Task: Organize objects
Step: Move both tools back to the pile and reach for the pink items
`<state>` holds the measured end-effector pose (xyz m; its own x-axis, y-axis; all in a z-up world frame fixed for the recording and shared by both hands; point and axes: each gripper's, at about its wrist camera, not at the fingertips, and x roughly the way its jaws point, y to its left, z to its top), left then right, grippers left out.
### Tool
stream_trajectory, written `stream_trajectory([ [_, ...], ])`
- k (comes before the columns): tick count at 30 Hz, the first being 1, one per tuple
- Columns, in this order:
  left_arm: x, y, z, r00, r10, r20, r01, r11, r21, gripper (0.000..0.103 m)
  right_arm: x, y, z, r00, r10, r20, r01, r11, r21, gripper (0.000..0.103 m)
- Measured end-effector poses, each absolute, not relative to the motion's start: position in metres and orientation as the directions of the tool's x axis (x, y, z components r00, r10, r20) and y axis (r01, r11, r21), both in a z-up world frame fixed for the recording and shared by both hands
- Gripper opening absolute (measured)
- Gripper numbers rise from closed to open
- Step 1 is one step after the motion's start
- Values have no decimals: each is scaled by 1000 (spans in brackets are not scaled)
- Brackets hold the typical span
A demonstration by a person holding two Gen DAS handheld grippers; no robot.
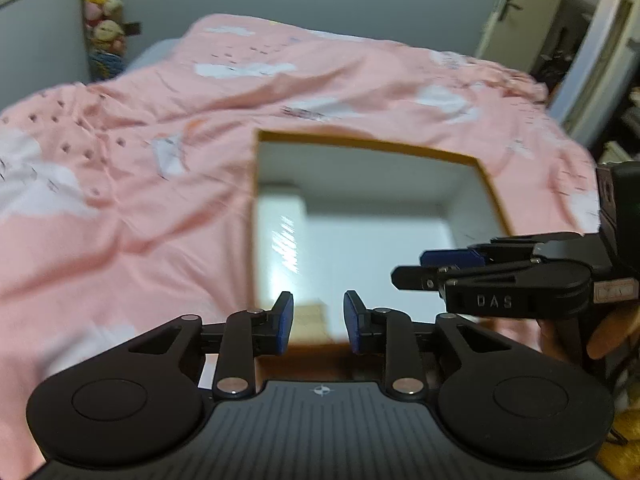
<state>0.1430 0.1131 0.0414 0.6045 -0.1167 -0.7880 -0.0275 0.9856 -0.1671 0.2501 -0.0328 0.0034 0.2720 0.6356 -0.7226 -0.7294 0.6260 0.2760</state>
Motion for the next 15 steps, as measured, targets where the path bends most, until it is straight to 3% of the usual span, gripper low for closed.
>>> stream_trajectory([
  [8,100,92,16,497,-271,-824,46,957,-287,34,201,-111,5,247,601,-760,-706,649,283,44],
  [15,56,72,8,409,-326,-852,117,945,-305,55,159,-143,3,213,568,-795,-711,648,273,46],
])
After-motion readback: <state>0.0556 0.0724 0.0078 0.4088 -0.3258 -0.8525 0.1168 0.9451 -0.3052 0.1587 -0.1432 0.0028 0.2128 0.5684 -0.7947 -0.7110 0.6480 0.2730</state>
